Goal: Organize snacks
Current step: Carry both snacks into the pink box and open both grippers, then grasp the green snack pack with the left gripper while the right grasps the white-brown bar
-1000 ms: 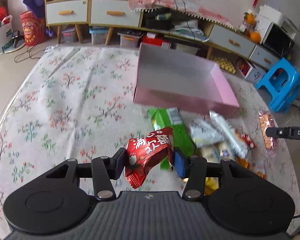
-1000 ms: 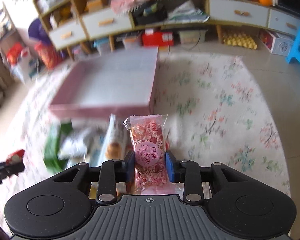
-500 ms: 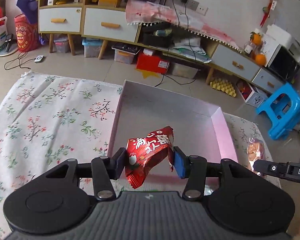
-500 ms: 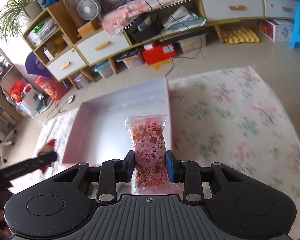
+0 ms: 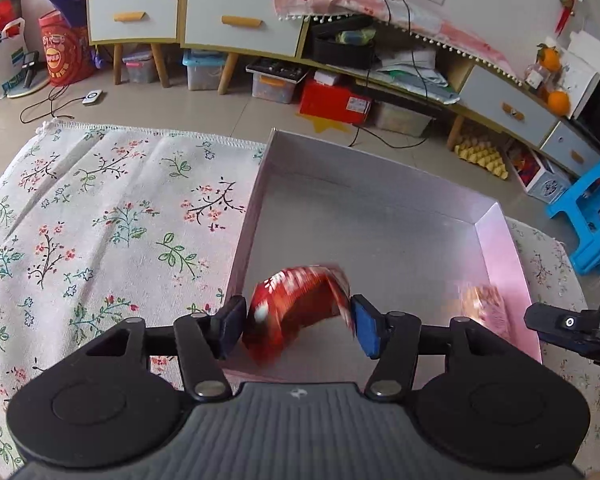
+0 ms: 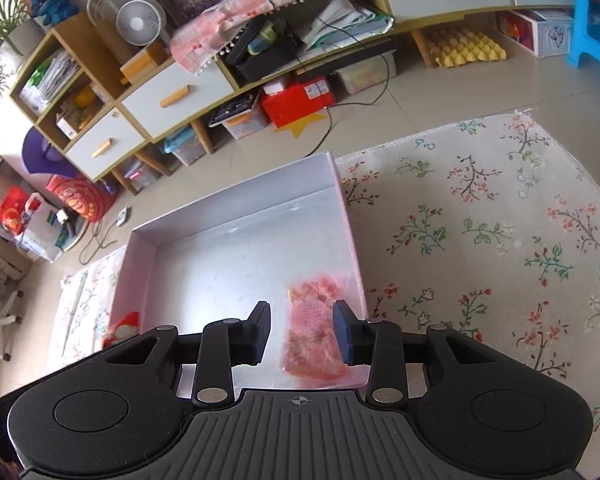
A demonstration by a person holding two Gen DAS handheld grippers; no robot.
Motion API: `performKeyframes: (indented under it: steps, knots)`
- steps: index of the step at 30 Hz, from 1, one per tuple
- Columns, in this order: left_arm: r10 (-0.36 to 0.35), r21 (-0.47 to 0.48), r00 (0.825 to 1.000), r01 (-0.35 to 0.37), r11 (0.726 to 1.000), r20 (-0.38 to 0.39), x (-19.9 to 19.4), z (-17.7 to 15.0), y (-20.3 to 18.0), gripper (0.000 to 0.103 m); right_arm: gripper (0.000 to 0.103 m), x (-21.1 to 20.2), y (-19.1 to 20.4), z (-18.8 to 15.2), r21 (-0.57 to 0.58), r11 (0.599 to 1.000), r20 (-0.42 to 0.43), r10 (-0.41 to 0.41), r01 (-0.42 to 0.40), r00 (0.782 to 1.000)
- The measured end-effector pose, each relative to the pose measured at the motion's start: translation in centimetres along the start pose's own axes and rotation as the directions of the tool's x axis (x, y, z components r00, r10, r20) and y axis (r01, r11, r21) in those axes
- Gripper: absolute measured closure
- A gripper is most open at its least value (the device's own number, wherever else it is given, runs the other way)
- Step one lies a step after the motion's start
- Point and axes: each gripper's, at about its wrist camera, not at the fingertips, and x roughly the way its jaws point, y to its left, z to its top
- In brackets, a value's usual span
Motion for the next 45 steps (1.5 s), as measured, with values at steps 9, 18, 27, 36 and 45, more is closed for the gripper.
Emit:
performKeyframes:
  steps: [9,18,27,36,45]
  knots:
    - [-0.003,-0.011,0.998,0.004,1.000,0.055,-3.3,0.5,-0.1,0.031,0.057,-3.7,0.3,0.0,0.053,0.997,0.001,0.062,-0.062,0.998]
    - [0.008,-0.007,0.994,-0.008,1.000,0.105,-6.6,0.1,-1.2,0.030,0.047,-9.9,1.5,-1.1,-0.022,0.994,0.075,0.110,-0.108,0.991]
    - [0.022,-0.008,0.995,-0.022,1.000,0.099,-9.0,-1.5,-1.6,0.022,0.031,-14.5,2.3,-4.6,-0.182,0.982,0.105,0.067,-0.047,0.992]
    - [-0.008,-0.001,0.997,0.009,1.000,0.077,-10.3,-3.8,-0.7,0.018,0.030,-15.2,0.1,-6.0,-0.184,0.983,0.084,0.019,-0.003,0.996]
    - [-0.030,-0.083,0.999,0.031,0.996,0.016,-9.1,-5.5,2.0,0.017,0.022,-13.9,-1.8,-7.1,-0.179,0.984,0.013,-0.008,0.010,1.000]
